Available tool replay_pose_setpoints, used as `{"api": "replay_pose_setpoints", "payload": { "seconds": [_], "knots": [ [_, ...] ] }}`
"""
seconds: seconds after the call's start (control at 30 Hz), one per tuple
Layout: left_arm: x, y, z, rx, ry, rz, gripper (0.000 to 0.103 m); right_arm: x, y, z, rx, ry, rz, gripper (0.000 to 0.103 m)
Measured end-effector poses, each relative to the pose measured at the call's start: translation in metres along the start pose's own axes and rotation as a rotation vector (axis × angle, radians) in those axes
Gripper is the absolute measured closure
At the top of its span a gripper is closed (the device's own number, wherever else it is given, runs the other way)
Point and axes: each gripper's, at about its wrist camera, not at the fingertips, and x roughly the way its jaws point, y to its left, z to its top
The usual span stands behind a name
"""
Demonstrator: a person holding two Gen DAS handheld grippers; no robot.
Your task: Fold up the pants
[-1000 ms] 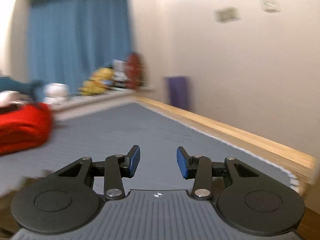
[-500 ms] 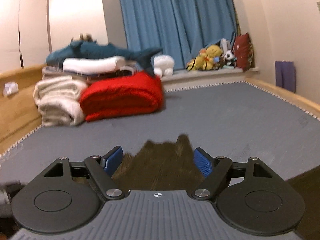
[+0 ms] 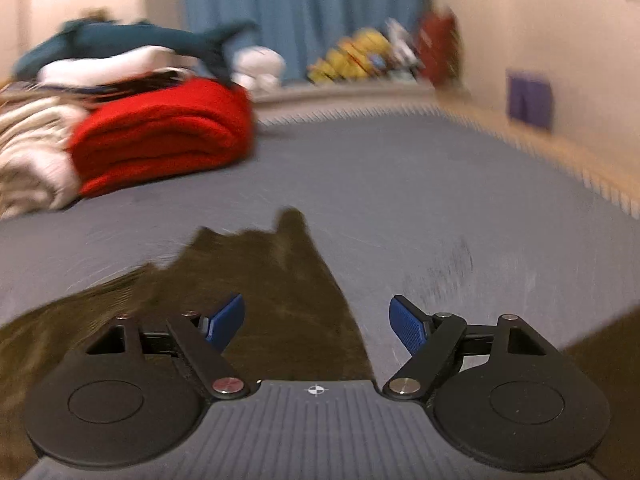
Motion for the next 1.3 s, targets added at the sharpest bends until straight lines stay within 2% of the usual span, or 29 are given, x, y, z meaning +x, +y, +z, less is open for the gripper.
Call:
{"api": "replay_pose_setpoints", "payload": {
  "seconds": [0.03, 0.07, 0.13, 0.2, 0.23, 0.33, 0.37, 0.43, 0.47, 0.5, 0.67, 0.83, 0.9, 1.0, 1.1, 1.2, 1.3],
  "knots": [
    [0.008, -0.002, -0.006, 0.017, 0.017, 0.004, 0.072, 0.009, -0.007, -0.003, 0.043, 0.02, -0.005, 0.022],
    [0.017, 0.0, -0.011, 0.022, 0.035, 0.004, 0.083, 0.018, -0.015, -0.005, 0.084, 0.042, -0.007, 0.022],
    [0.034, 0.006, -0.021, 0.027, 0.066, 0.019, 0.09, 0.035, -0.025, -0.009, 0.143, 0.081, -0.001, 0.022],
    [0.049, 0.017, -0.026, 0.005, 0.11, 0.046, 0.09, 0.046, -0.028, -0.012, 0.148, 0.113, 0.015, 0.022],
    [0.054, 0.022, -0.024, -0.025, 0.129, 0.035, 0.09, 0.049, -0.029, -0.014, 0.14, 0.129, 0.025, 0.022],
    [0.057, 0.026, -0.019, -0.024, 0.098, 0.032, 0.09, 0.056, -0.025, -0.018, 0.063, 0.154, 0.085, 0.025],
    [0.057, 0.026, -0.018, -0.019, 0.09, 0.036, 0.09, 0.058, -0.024, -0.02, 0.04, 0.163, 0.085, 0.03],
    [0.058, 0.026, -0.018, -0.03, 0.087, 0.026, 0.089, 0.064, -0.024, -0.023, 0.028, 0.194, 0.083, 0.073],
    [0.058, 0.025, -0.019, -0.033, 0.086, 0.027, 0.089, 0.067, -0.027, -0.024, 0.043, 0.206, 0.089, 0.079],
    [0.058, 0.025, -0.019, -0.033, 0.086, 0.028, 0.089, 0.063, -0.031, -0.024, 0.064, 0.199, 0.096, 0.089],
    [0.057, 0.035, -0.015, -0.077, 0.077, 0.016, 0.089, 0.03, -0.014, -0.017, -0.009, 0.075, 0.142, 0.09],
    [0.051, 0.066, -0.005, -0.208, 0.055, 0.011, 0.089, -0.041, 0.032, -0.032, -0.183, -0.035, 0.323, 0.092],
    [0.046, 0.082, -0.002, -0.26, 0.055, 0.037, 0.088, -0.065, 0.051, -0.05, -0.248, -0.019, 0.402, 0.092],
    [0.039, 0.109, -0.002, -0.362, 0.086, 0.055, 0.088, -0.079, 0.071, -0.083, -0.295, 0.073, 0.433, 0.092],
    [0.032, 0.125, -0.006, -0.428, 0.128, 0.046, 0.088, -0.08, 0.075, -0.098, -0.251, 0.133, 0.383, 0.091],
    [0.025, 0.126, -0.004, -0.42, 0.149, 0.013, 0.088, -0.086, 0.062, -0.084, -0.1, 0.107, 0.348, 0.088],
    [0.019, 0.123, -0.002, -0.38, 0.143, -0.025, 0.085, -0.093, 0.047, -0.072, 0.024, 0.077, 0.321, 0.065]
  ]
}}
